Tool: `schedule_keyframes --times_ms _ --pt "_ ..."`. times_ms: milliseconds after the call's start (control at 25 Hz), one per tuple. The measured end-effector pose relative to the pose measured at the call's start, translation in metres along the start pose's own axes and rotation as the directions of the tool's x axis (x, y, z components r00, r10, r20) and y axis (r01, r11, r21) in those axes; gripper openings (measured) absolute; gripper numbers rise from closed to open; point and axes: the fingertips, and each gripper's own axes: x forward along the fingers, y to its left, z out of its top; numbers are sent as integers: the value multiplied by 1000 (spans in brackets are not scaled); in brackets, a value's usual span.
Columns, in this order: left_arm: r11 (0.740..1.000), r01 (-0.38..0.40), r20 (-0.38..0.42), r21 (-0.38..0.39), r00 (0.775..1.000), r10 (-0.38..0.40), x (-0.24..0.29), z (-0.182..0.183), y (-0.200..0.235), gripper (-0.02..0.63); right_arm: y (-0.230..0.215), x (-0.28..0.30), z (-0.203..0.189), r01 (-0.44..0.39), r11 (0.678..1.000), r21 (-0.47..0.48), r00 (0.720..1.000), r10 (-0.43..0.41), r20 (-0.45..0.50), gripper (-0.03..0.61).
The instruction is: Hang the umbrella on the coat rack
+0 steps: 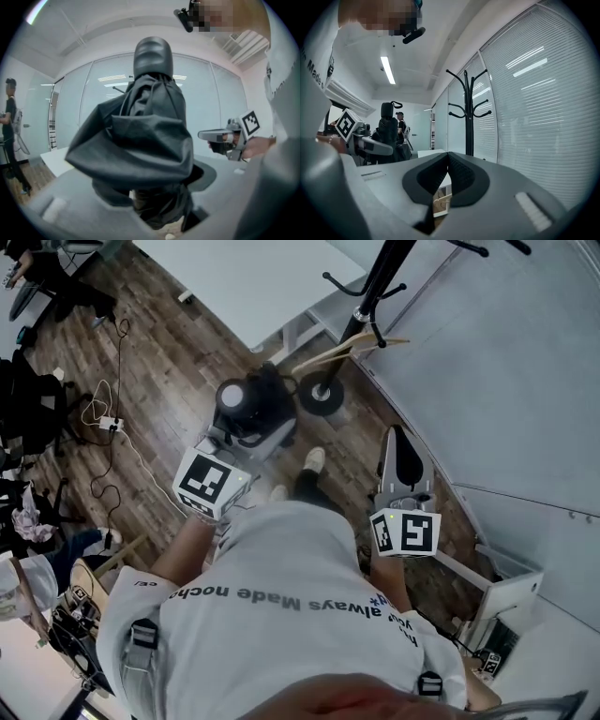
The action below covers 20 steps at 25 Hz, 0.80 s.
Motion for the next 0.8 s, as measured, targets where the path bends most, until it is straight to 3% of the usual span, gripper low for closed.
schedule_keyframes --times_ms 400,800 --pt "999 -35 12 -9 999 35 110 47 14 287 -114 64 27 -20 1000 -4 1000 20 19 2" --pt "997 -73 11 -30 997 73 157 54 44 287 -150 111 30 -55 998 -9 998 55 14 2"
